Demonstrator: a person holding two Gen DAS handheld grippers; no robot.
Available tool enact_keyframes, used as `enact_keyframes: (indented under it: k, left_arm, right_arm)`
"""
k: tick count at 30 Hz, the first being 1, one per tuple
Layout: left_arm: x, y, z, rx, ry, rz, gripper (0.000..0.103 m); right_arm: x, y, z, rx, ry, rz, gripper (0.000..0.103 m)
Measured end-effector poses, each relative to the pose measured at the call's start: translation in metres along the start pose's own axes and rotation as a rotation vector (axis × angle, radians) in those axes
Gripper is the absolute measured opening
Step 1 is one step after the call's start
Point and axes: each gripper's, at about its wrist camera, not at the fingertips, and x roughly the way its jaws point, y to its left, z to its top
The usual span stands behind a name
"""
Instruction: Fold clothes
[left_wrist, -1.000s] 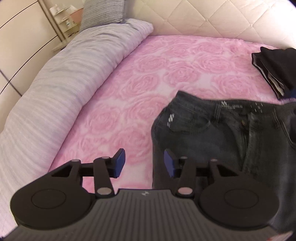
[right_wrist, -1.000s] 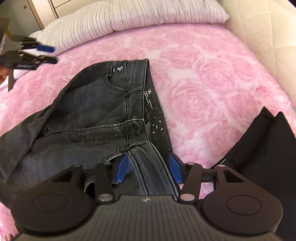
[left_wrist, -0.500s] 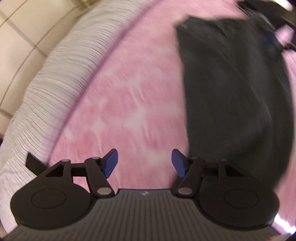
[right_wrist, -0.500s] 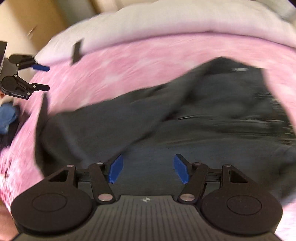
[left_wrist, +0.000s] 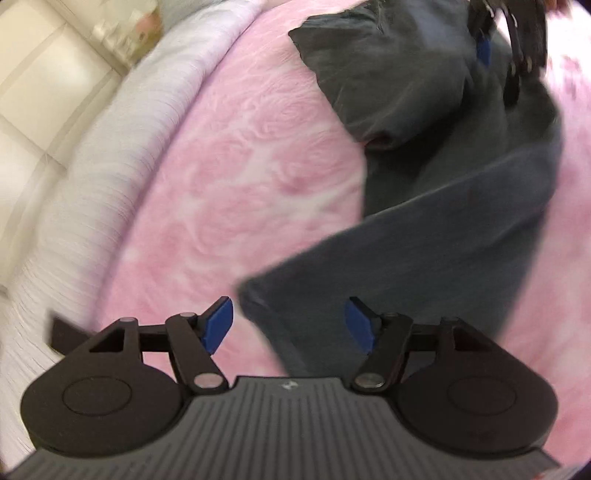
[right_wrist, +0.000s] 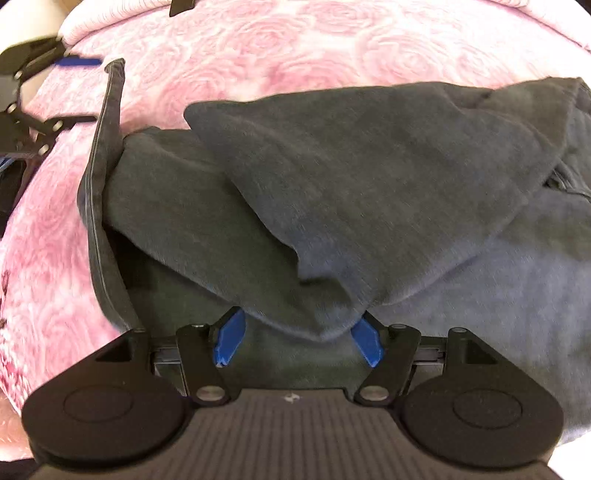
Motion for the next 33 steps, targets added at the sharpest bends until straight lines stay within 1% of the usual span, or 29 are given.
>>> enact_keyframes:
  k: [2, 4, 5, 6, 7, 8, 11, 14, 17, 18, 20, 21, 22, 24, 25, 26, 28, 30, 31, 32, 33]
  left_arm:
    - [0.008, 0.003, -0.001, 0.119, -0.025, -0.004, 0.063]
    - [0.016, 0.006, -0.002, 0.237, -0.049, -0.008, 0.061]
    - [0.02, 0.008, -0.003, 0.285, -0.055, -0.013, 0.052]
    - [0.022, 0.009, -0.003, 0.289, -0.035, -0.03, 0.031]
    - [0.024, 0.01, -0.002, 0.294, -0.016, -0.048, 0.019]
    - [0.025, 0.011, -0.002, 0.291, 0.0, -0.064, 0.003]
    - [0.006, 0.016, -0.008, 0.203, 0.021, -0.098, 0.001]
    - [-0.042, 0.017, -0.021, 0.043, 0.019, -0.136, 0.001]
    - [-0.104, -0.008, -0.041, -0.074, 0.044, -0.2, 0.001]
    - [-0.124, -0.024, -0.045, -0.095, 0.06, -0.233, 0.001]
    - [-0.158, -0.059, -0.049, -0.112, 0.084, -0.323, 0.002]
    - [-0.174, -0.076, -0.05, -0.128, 0.095, -0.365, 0.003]
    - [-0.183, -0.089, -0.048, -0.169, 0.102, -0.401, 0.005]
    - [-0.201, -0.113, -0.045, -0.256, 0.117, -0.47, 0.018]
    - [-0.204, -0.116, -0.045, -0.311, 0.127, -0.485, 0.024]
    - [-0.203, -0.113, -0.046, -0.37, 0.125, -0.467, 0.04]
    - [-0.201, -0.106, -0.048, -0.485, 0.121, -0.426, 0.046]
    - [-0.183, -0.092, -0.045, -0.558, 0.117, -0.348, 0.068]
    - [-0.171, -0.086, -0.038, -0.55, 0.102, -0.297, 0.072]
    - [-0.159, -0.08, -0.032, -0.542, 0.087, -0.247, 0.081]
    - [-0.146, -0.075, -0.024, -0.53, 0.069, -0.194, 0.085]
  right_arm:
    - [0.002, 0.001, 0.006, 0.0, 0.008, -0.009, 0.068]
    - [0.003, -0.001, 0.005, -0.001, 0.014, -0.012, 0.068]
    - [0.002, 0.0, 0.005, 0.0, 0.013, -0.014, 0.068]
    - [0.0, 0.0, 0.005, 0.001, 0.008, -0.013, 0.068]
    - [-0.002, 0.0, 0.005, 0.002, 0.003, -0.012, 0.068]
    - [-0.006, 0.0, 0.006, 0.01, -0.008, -0.008, 0.068]
    - [-0.021, 0.0, 0.011, 0.029, -0.05, 0.007, 0.068]
    - [-0.041, 0.005, 0.026, 0.022, -0.124, 0.031, 0.068]
    - [-0.062, 0.014, 0.052, -0.016, -0.215, 0.063, 0.068]
    - [-0.066, 0.019, 0.065, -0.041, -0.248, 0.073, 0.068]
    - [-0.07, 0.026, 0.097, -0.096, -0.308, 0.092, 0.068]
    - [-0.069, 0.028, 0.114, -0.118, -0.328, 0.099, 0.068]
    - [-0.07, 0.029, 0.131, -0.134, -0.348, 0.105, 0.068]
    - [-0.075, 0.032, 0.158, -0.131, -0.391, 0.125, 0.067]
    - [-0.076, 0.033, 0.163, -0.121, -0.402, 0.132, 0.067]
    - [-0.077, 0.035, 0.168, -0.111, -0.413, 0.138, 0.067]
    - [-0.08, 0.029, 0.163, -0.104, -0.417, 0.118, 0.068]
    - [-0.077, 0.024, 0.148, -0.081, -0.403, 0.113, 0.073]
    - [-0.075, 0.021, 0.14, -0.069, -0.396, 0.11, 0.073]
    - [-0.074, 0.018, 0.131, -0.05, -0.385, 0.102, 0.073]
    - [-0.072, 0.014, 0.122, -0.03, -0.374, 0.094, 0.074]
